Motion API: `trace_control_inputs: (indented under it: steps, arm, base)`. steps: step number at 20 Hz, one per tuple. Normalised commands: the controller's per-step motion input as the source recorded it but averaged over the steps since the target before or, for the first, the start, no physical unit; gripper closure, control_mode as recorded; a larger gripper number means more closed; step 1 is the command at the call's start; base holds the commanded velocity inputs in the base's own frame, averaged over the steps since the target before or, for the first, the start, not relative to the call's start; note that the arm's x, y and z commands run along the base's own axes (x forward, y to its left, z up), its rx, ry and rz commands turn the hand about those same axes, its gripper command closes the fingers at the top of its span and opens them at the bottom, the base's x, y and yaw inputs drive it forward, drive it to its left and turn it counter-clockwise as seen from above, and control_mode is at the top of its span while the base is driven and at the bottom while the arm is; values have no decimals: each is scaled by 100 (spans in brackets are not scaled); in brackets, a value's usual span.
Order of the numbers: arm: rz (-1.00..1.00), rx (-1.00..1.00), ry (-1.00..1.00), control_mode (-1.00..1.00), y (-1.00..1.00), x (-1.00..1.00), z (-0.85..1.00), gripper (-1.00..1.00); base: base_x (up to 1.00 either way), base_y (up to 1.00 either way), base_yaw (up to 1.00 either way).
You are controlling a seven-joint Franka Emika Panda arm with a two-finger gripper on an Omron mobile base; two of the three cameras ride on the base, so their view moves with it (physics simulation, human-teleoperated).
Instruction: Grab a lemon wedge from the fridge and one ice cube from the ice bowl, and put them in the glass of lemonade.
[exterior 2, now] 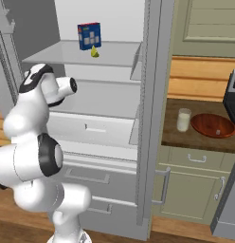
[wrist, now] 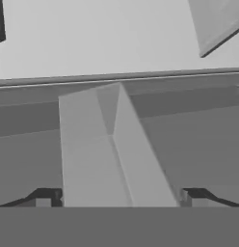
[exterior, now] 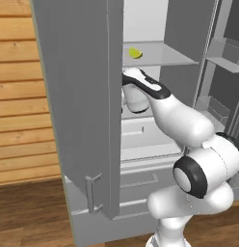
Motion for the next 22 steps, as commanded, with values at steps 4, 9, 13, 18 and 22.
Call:
trace_control_inputs:
  steps: [4,9,13,18,22]
  arm:
    - [9,4,0,-100,100,-38,0,-100]
    - [9,3,0,-100,99,-44,0,-100]
    - [9,3,0,-100,89,-43,0,-100]
    - [4,3,0,-100,43,-51,5,-100]
    - [0,2,-1,-100,-8,-69,43,-100]
  base:
    - [0,0,0]
    - [0,0,0]
    - [0,0,0]
    - [0,0,0]
    - [0,0,0]
